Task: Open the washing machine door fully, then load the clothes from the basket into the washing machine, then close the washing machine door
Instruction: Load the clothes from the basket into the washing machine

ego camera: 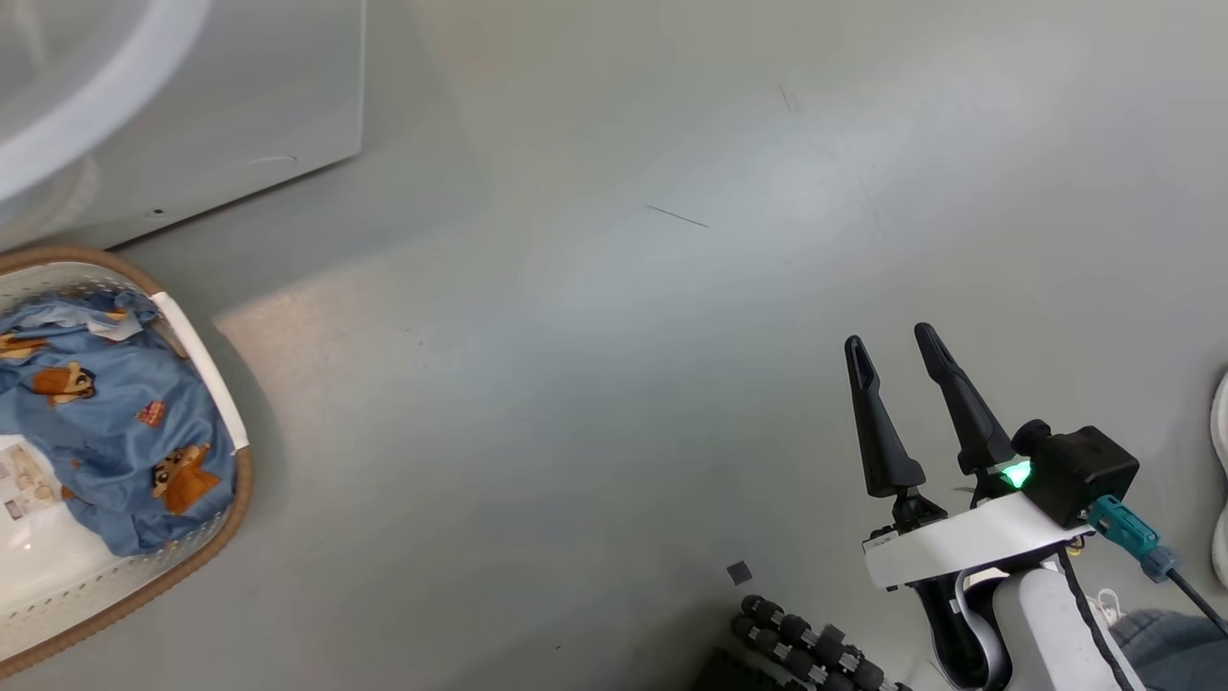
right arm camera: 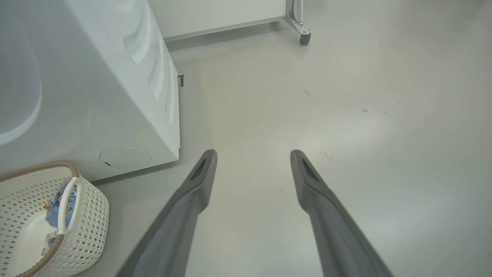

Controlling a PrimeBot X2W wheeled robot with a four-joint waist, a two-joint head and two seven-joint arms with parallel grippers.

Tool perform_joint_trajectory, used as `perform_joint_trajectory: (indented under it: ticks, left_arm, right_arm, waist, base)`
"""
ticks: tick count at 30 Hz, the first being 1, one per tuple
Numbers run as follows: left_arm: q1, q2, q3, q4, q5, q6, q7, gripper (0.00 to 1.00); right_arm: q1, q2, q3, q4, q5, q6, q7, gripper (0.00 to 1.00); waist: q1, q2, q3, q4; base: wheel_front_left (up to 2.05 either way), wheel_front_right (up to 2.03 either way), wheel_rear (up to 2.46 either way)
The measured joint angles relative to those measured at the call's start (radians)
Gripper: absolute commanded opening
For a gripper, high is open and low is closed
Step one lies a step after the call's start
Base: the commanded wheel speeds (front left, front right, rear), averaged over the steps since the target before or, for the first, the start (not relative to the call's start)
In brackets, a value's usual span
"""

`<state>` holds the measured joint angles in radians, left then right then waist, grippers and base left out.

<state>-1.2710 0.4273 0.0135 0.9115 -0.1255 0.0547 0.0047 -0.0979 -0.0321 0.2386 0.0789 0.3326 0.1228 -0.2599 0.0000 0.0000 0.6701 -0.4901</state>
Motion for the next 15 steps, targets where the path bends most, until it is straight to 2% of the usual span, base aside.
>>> perform_joint_trajectory:
  ticks: [10,15]
  left_arm:
    - [0.059,-0.087,0.020,0.060,-0.054,0.000,-0.086,1.00]
    - [0.106,-0.133,0.019,0.090,-0.069,-0.010,-0.116,1.00]
  right_arm:
    - [-0.021,-0.002,-0.021,0.008,-0.022,0.000,0.000,1.00]
    - [-0.021,-0.025,-0.034,0.011,-0.030,0.000,0.000,1.00]
  waist:
    - [0.0000,0.0000,-0.072,0.054]
    - [0.0000,0.0000,-0.114,0.091]
  base:
    - [0.00,0.00,0.00]
    - [0.00,0.00,0.00]
